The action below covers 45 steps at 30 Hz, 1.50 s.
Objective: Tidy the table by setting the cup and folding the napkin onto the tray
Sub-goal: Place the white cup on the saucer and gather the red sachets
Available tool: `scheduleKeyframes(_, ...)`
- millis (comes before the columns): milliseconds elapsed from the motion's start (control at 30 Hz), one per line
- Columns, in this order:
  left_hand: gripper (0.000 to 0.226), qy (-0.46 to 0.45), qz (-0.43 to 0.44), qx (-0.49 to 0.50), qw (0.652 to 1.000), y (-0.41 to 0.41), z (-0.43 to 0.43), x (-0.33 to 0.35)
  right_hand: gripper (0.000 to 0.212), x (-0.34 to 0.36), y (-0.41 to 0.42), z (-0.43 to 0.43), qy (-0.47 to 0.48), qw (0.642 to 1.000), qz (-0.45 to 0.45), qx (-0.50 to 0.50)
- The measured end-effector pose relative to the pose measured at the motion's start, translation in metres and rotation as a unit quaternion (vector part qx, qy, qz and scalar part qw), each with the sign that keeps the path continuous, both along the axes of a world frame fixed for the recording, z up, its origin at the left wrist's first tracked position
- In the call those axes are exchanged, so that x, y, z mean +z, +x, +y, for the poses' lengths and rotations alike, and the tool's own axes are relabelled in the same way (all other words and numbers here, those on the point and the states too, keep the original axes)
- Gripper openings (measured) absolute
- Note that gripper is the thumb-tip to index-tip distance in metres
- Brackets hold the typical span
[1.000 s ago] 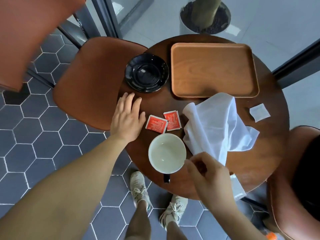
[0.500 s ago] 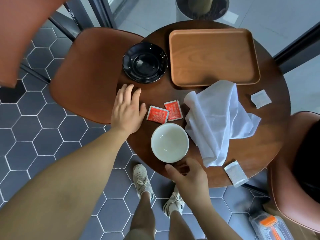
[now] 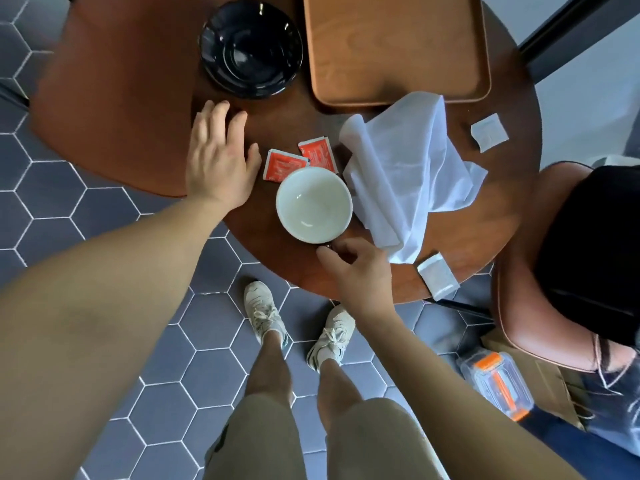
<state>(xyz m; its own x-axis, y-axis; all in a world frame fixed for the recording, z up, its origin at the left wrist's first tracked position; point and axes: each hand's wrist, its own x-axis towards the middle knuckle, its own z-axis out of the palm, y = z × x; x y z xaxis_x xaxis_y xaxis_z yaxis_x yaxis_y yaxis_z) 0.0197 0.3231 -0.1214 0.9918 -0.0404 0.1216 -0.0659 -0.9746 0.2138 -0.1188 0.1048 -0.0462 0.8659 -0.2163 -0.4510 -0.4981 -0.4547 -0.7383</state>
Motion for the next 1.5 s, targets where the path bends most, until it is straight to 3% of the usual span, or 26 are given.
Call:
scheduleKeyframes(100,0.051,0.001,0.0,0.001,1.0,-0.001,0.0,0.0,0.011,0.004,0.001,-0.006,0.03,0.999,-0.008,-0.034)
scheduleKeyframes(233,0.05,-0.012,0.003,0.008,1.0,0.001,-0.001,0.0,0.006,0.015,0.005,-0.001,0.053,0.997,-0.034,-0.053)
scheduleKeyframes(533,0.051,0.012,-0.005,-0.002,1.0,0.0,0.001,0.001,0.024,0.024,0.089,0.022,0.113,0.988,-0.101,-0.033)
scheduleKeyframes(900,0.05,0.009,-0.016,0.001,1.0,0.001,0.002,-0.001,0.038,0.02,0.216,0.075,0.066,0.991,-0.107,-0.037)
scheduleKeyframes(1100,0.05,0.012,-0.021,0.005,1.0,0.003,0.004,-0.004,0.027,0.008,0.228,0.096,0.04,0.994,-0.096,-0.028)
scheduleKeyframes(1500,0.05,-0.003,-0.029,0.011,1.0,0.004,0.004,-0.008,0.031,0.001,0.228,0.105,-0.06,0.991,-0.116,0.012)
